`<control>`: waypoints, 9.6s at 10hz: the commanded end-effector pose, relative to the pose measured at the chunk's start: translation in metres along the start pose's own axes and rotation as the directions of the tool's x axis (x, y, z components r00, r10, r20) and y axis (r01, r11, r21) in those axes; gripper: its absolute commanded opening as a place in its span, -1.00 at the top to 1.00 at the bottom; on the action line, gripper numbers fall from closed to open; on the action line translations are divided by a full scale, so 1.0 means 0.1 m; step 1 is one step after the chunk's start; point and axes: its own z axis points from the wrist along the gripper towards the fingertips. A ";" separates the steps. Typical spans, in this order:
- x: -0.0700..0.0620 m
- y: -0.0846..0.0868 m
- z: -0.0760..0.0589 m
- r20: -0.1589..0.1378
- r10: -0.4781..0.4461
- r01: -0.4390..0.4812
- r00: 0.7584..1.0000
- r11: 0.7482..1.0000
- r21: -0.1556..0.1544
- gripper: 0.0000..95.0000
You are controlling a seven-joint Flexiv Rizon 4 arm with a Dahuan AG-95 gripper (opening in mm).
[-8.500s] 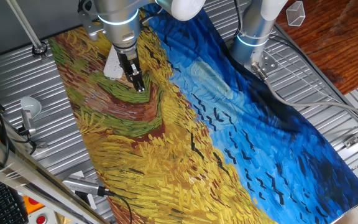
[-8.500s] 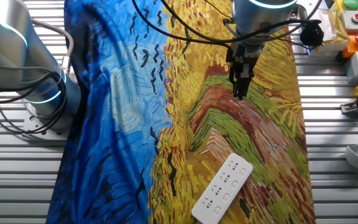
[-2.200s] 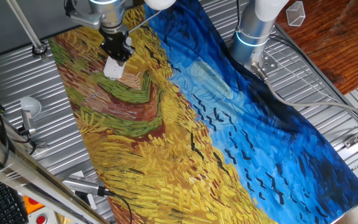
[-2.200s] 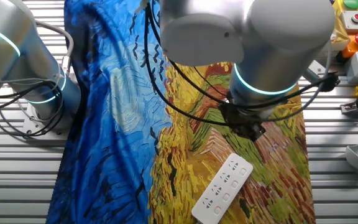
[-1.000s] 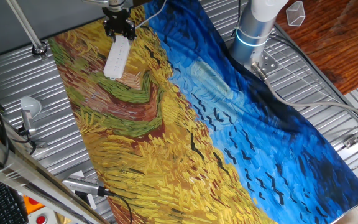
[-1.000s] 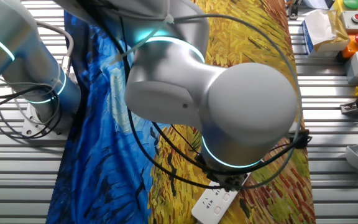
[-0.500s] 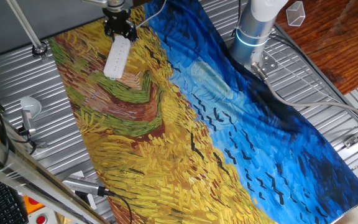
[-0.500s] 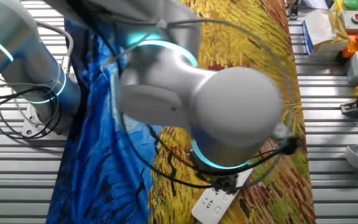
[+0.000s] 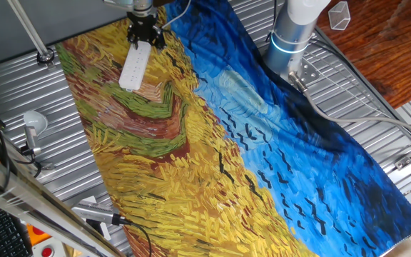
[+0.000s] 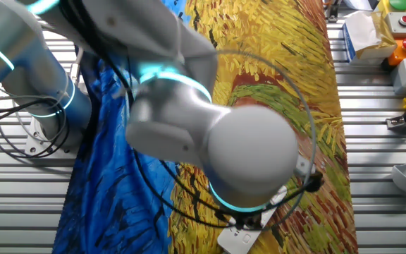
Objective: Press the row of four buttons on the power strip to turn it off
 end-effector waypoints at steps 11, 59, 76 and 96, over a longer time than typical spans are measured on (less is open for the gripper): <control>0.20 -0.19 0.32 0.022 -0.057 0.056 0.998 0.998 0.005 -0.60; -0.14 -0.17 0.50 0.033 -0.139 0.137 0.990 0.989 0.058 -0.60; -0.58 -0.28 0.23 0.025 -0.123 0.122 0.992 0.992 0.042 -0.60; -0.56 -0.18 0.40 0.034 -0.139 0.137 0.990 0.989 0.060 -0.60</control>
